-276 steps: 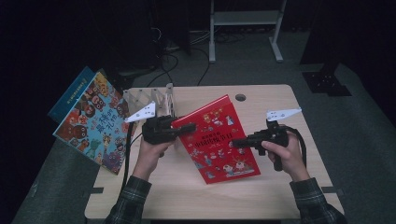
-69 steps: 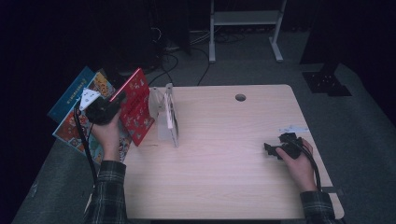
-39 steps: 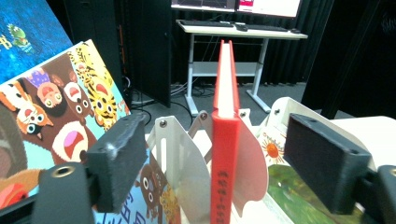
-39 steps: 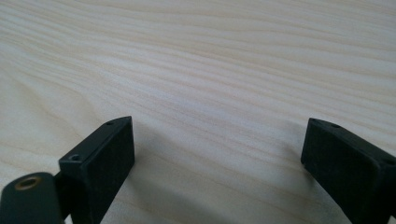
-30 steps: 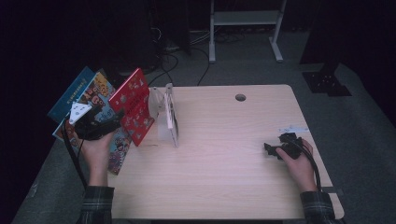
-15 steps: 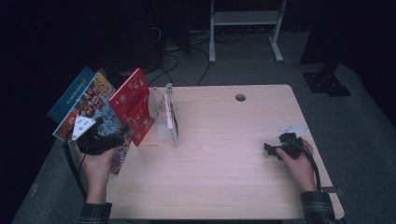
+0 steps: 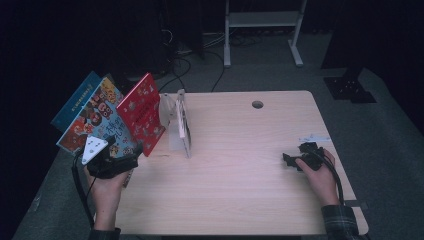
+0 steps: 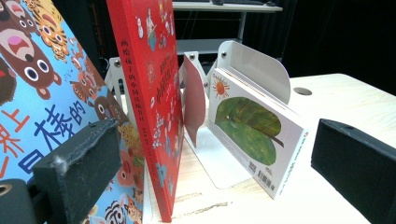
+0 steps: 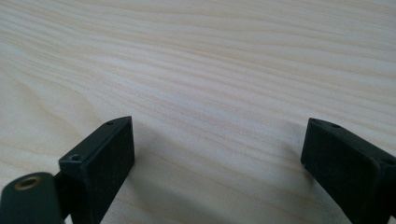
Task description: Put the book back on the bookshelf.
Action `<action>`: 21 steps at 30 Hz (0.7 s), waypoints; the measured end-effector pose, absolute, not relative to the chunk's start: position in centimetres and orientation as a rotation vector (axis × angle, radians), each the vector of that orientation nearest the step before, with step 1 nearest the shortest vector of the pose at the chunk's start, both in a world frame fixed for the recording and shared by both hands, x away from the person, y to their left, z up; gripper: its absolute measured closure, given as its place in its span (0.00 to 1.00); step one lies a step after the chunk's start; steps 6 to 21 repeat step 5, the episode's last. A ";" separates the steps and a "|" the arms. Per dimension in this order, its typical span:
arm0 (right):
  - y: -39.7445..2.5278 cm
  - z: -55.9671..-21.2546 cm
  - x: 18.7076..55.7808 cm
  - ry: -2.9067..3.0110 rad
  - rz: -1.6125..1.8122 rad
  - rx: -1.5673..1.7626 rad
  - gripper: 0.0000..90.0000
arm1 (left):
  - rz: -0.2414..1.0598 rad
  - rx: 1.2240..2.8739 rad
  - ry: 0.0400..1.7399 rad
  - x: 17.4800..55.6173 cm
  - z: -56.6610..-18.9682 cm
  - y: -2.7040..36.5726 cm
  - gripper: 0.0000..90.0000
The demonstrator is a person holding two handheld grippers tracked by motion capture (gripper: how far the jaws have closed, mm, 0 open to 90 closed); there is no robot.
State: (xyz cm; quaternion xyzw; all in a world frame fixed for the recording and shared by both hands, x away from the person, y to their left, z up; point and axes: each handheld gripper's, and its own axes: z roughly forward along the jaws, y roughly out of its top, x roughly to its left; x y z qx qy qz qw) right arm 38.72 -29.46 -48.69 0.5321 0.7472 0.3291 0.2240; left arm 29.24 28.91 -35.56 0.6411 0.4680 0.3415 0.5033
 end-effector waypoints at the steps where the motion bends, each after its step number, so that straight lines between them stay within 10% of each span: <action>1: -29.5 -48.7 38.7 2.062 0.908 1.468 0.10 | 0.824 1.546 1.130 29.2 -35.6 28.9 0.01; 21: -29.5 -48.7 38.7 2.062 0.908 1.469 0.10 | 0.821 1.550 1.124 29.2 -35.6 28.8 0.01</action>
